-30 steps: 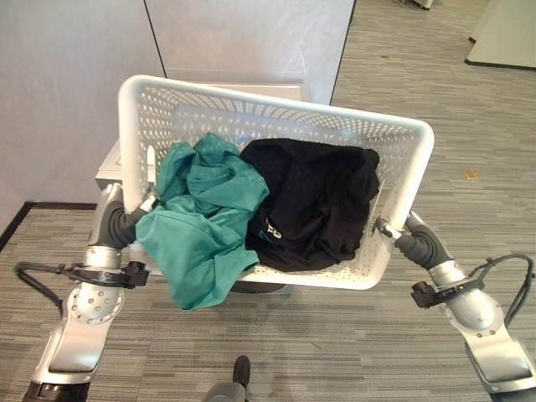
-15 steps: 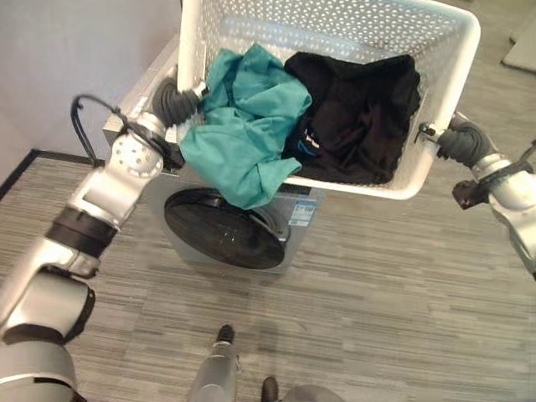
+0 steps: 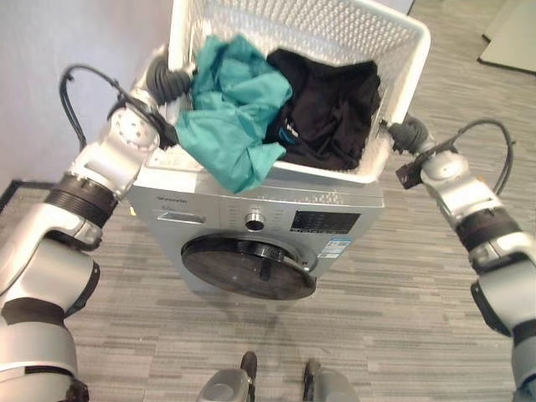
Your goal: Grab the laundry basket,head to the washer,open it,put in the laundry and shut it.
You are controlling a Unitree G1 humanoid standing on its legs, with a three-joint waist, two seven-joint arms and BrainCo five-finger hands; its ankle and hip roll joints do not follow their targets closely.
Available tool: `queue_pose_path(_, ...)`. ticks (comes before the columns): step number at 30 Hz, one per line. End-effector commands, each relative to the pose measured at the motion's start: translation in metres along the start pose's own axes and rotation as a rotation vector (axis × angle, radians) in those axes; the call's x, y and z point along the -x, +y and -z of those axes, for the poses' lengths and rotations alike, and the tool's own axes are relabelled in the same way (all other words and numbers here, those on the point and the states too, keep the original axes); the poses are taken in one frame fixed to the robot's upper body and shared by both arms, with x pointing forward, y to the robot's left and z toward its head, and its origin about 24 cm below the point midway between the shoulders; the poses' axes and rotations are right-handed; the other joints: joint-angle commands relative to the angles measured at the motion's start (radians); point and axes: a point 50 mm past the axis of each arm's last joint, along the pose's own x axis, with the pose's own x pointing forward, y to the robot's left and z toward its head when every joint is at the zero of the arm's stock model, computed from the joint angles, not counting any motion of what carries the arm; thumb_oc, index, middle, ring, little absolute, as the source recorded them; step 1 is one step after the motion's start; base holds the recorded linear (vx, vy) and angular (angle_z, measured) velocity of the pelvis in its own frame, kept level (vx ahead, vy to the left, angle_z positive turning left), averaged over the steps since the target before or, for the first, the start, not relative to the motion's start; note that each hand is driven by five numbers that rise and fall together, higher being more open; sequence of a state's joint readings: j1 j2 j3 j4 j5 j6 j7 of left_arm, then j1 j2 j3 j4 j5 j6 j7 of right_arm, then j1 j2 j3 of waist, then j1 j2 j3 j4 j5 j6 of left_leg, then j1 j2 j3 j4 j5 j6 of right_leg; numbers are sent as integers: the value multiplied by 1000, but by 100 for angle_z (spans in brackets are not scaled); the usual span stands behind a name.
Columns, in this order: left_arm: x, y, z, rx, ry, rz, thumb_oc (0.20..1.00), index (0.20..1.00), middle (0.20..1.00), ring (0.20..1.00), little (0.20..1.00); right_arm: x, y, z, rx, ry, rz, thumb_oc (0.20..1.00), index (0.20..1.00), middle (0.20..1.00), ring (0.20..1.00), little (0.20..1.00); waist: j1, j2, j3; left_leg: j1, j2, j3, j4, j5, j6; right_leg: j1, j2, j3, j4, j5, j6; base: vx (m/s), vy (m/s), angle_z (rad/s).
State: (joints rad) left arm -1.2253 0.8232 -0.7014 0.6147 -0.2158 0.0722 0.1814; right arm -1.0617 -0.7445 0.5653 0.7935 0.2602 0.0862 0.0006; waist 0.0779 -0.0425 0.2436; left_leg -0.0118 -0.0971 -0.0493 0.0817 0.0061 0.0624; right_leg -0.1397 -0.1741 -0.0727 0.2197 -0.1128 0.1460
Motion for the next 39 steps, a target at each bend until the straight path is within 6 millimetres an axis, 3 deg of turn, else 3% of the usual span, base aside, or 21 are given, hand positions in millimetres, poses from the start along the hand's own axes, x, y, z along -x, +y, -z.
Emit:
queue_pose_path(1,1,67,5,-25,18,-233,200,200,200,200,200,17,-32,50,42,208,58,200,200,200,200,200,60,-12,-63,-41,97,-19,48,-85,-45,154,15,38,-180,173,-8,75,-38,42)
queue_pose_path(7,2,65,9,-58,43,-172,200,200,200,200,200,27,-42,49,46,189,-11,200,200,200,200,200,52,-25,-85,-22,116,-38,0,-64,-64,194,27,-1,-204,142,-16,72,-41,23)
queue_pose_path(13,13,75,26,-177,106,-94,200,200,200,200,200,58,-83,60,107,206,1,200,200,200,200,200,35,-23,-105,7,128,-45,-38,-54,-78,225,27,-28,-219,125,-14,47,-13,11)
queue_pose_path(20,23,90,35,-260,144,-56,200,200,200,200,200,83,-109,69,145,246,-1,200,200,200,200,200,21,-17,-121,38,138,-40,-74,-48,-82,233,26,-30,-218,117,-9,21,10,-1)
queue_pose_path(28,35,104,39,-297,148,-38,200,200,200,200,200,92,-119,75,128,262,-3,200,200,200,200,200,25,-17,-132,59,146,-31,-95,-44,-85,245,27,-29,-238,119,-8,11,-1,-11)
queue_pose_path(37,36,83,55,-220,195,19,200,200,200,200,200,86,-117,86,135,321,4,200,200,200,200,200,28,-14,-138,64,148,-29,-111,-38,-90,256,28,-32,-254,119,-9,0,0,0)
queue_pose_path(38,35,81,56,-208,196,21,385,385,385,385,385,86,-119,87,134,330,13,413,413,413,413,413,27,-13,-139,64,148,-29,-112,-37,-90,255,29,-32,-254,119,-10,0,0,0)
queue_pose_path(39,35,81,56,-208,197,21,768,768,768,768,768,86,-119,87,134,329,13,620,620,620,620,620,27,-12,-139,63,148,-29,-112,-37,-90,255,29,-32,-254,119,-10,0,0,0)
